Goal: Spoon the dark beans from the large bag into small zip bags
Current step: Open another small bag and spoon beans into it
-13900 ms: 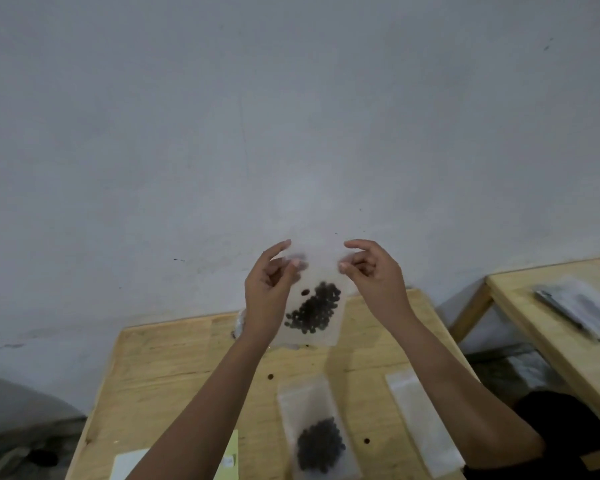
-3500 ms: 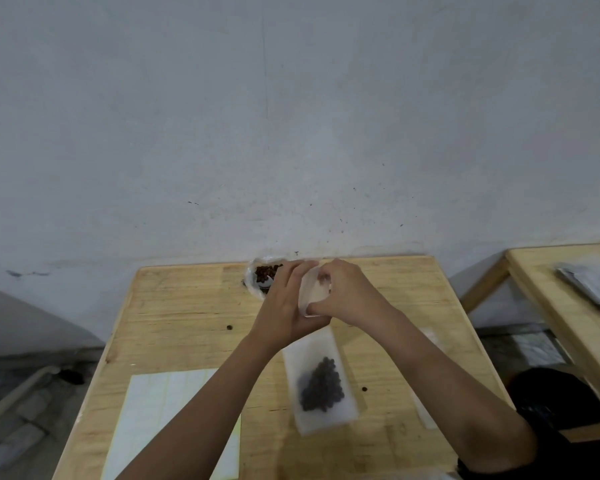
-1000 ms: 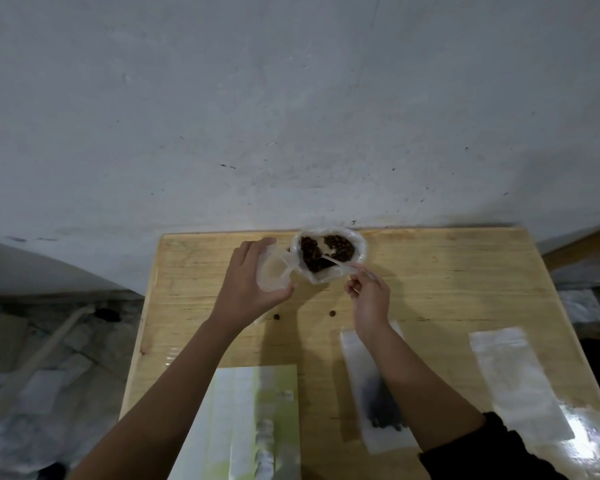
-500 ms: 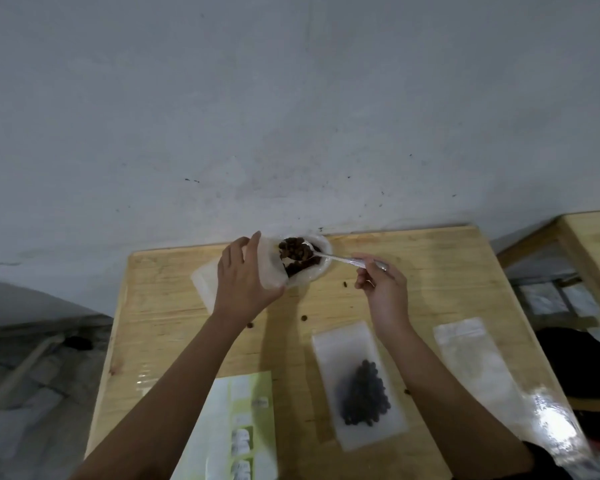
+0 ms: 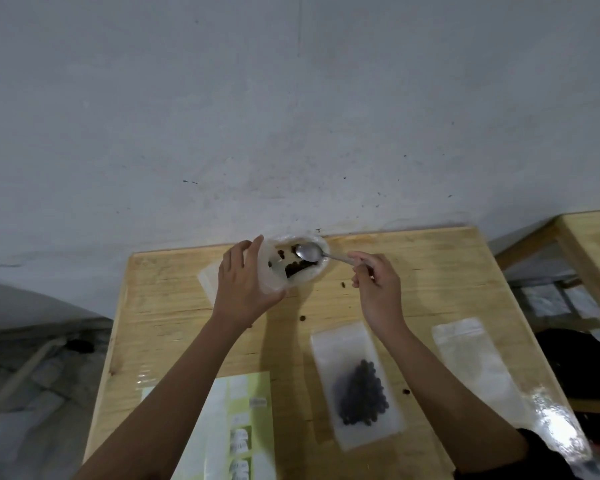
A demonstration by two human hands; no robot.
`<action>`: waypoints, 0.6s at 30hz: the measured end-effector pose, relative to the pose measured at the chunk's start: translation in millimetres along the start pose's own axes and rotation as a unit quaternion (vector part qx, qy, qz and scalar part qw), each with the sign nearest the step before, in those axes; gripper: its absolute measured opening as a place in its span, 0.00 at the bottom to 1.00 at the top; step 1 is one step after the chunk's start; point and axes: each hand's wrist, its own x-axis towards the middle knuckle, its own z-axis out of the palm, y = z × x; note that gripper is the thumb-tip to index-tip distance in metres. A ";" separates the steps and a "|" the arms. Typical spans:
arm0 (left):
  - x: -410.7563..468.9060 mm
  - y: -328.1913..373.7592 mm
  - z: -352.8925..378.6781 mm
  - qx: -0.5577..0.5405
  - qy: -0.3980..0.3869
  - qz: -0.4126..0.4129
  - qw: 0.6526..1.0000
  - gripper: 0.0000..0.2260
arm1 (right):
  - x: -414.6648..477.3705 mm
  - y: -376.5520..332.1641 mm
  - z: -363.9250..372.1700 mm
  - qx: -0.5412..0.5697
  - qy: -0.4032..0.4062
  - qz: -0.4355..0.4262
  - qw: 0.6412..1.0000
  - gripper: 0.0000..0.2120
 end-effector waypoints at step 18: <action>-24.2 -35.8 -15.3 -0.057 0.010 -0.003 0.998 0.43 | -15.8 32.5 69.5 0.216 0.043 0.298 0.929 0.09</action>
